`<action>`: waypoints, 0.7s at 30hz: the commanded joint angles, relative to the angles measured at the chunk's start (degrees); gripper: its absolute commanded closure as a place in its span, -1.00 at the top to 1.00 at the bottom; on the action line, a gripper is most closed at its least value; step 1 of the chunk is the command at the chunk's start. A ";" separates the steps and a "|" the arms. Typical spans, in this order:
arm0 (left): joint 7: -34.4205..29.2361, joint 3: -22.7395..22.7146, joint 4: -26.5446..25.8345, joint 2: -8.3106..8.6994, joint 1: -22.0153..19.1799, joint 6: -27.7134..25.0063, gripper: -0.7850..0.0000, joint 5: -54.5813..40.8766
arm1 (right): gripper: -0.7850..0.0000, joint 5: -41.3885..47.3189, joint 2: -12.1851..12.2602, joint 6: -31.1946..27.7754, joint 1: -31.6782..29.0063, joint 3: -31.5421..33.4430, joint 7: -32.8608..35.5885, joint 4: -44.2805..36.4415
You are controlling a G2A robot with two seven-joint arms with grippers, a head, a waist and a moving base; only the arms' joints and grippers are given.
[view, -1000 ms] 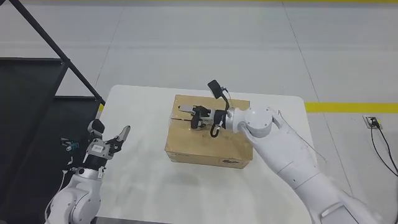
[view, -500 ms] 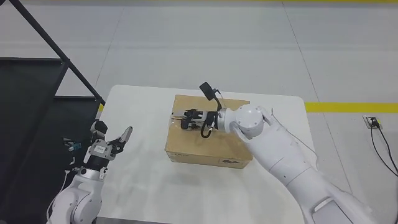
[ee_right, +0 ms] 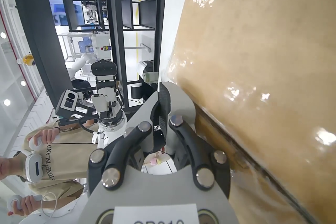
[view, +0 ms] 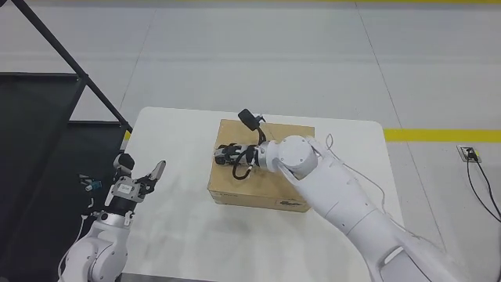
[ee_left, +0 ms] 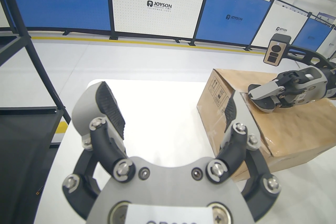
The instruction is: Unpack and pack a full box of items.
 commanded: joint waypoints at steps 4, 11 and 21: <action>-0.12 0.10 -0.05 0.02 -0.21 -0.11 1.00 -0.23 | -1.00 -2.31 -1.07 0.95 0.71 -0.50 -3.58 1.68; -0.23 0.30 0.47 0.06 -0.79 -0.50 1.00 -0.24 | -1.00 -3.73 -1.03 2.23 2.16 0.82 0.07 3.44; -1.00 1.32 1.25 0.11 -2.34 -1.16 1.00 0.15 | -1.00 -10.22 2.04 6.06 1.38 4.47 5.25 -0.52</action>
